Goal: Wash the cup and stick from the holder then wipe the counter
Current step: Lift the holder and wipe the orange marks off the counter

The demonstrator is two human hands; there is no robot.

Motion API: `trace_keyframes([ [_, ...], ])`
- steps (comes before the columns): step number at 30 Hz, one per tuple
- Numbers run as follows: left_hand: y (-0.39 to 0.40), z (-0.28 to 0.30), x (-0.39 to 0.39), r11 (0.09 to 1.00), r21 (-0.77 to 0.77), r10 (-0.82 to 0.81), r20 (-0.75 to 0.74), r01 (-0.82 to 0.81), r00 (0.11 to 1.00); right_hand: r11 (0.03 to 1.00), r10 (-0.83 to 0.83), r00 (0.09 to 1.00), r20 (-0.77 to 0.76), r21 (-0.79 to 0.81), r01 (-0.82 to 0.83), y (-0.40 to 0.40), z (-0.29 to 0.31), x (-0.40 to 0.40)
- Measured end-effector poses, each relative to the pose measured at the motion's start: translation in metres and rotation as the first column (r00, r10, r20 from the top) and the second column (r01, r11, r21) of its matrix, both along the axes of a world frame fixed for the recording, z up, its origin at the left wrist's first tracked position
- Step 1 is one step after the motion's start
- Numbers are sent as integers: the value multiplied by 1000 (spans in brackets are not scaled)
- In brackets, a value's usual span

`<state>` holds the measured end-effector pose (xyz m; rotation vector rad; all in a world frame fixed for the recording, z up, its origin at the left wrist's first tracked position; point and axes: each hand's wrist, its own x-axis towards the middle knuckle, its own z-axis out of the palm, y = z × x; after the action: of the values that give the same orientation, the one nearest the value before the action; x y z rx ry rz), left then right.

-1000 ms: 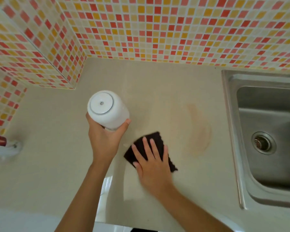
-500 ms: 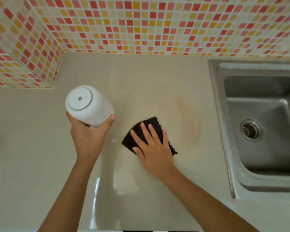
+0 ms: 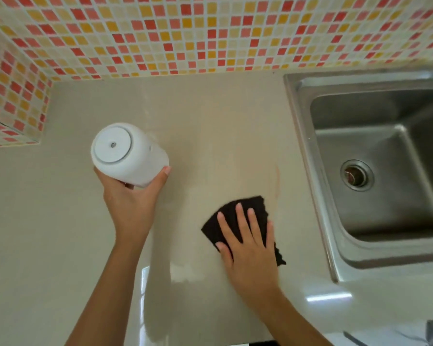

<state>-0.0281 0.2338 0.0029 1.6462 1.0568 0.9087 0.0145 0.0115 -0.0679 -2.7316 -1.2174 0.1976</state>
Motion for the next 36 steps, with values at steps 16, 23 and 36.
trace_keyframes([
  [16,2,-7,-9,1000,6,-6,-24,6,1000,885,-465,884,53,29,464,12,-11,87],
  [23,19,-15,-22,998,32,55,-45,-53,997,992,-116,991,-65,46,119,78,-7,-32],
  [36,16,-4,-31,998,41,51,-31,-50,998,960,-274,959,74,-44,278,-13,-9,94],
])
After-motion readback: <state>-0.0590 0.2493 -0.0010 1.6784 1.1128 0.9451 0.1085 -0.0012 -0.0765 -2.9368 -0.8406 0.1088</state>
